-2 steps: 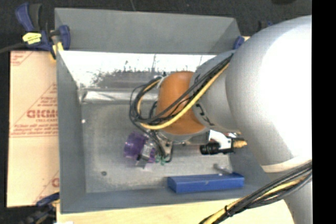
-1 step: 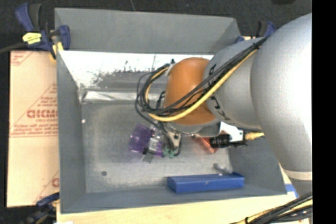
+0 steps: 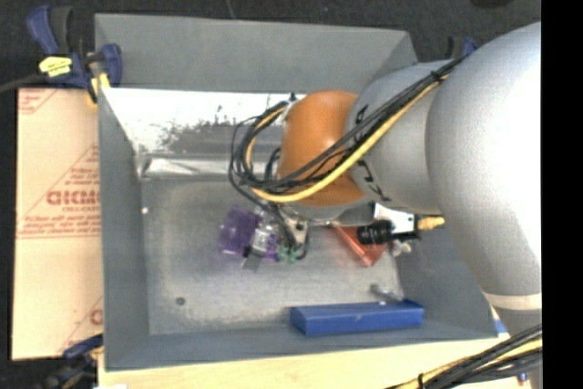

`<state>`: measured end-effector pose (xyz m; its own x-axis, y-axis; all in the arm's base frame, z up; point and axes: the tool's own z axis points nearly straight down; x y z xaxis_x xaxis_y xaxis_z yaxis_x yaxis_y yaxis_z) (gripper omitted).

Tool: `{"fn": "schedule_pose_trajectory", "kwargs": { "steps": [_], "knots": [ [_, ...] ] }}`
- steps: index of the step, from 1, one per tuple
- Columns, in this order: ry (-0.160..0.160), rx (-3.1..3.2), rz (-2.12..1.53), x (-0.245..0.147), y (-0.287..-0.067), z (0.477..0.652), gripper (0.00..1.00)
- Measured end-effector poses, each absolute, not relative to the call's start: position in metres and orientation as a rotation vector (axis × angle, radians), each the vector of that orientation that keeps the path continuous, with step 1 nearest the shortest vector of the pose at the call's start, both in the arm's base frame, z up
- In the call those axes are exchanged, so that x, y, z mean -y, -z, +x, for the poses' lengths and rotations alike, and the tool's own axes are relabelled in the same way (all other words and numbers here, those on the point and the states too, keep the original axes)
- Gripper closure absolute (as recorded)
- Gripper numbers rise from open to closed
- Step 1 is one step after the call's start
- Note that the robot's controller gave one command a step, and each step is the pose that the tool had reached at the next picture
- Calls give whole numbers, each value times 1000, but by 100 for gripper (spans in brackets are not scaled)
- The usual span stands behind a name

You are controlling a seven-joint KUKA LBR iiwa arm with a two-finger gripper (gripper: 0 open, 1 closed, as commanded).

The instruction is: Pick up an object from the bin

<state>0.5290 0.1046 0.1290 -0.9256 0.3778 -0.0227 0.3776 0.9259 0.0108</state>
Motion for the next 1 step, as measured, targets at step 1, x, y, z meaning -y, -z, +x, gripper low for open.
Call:
{"fn": "schedule_pose_trajectory", "kwargs": {
  "steps": [1],
  "knots": [
    [-1,-3079,579,-102,-173,527,100]
  ]
}}
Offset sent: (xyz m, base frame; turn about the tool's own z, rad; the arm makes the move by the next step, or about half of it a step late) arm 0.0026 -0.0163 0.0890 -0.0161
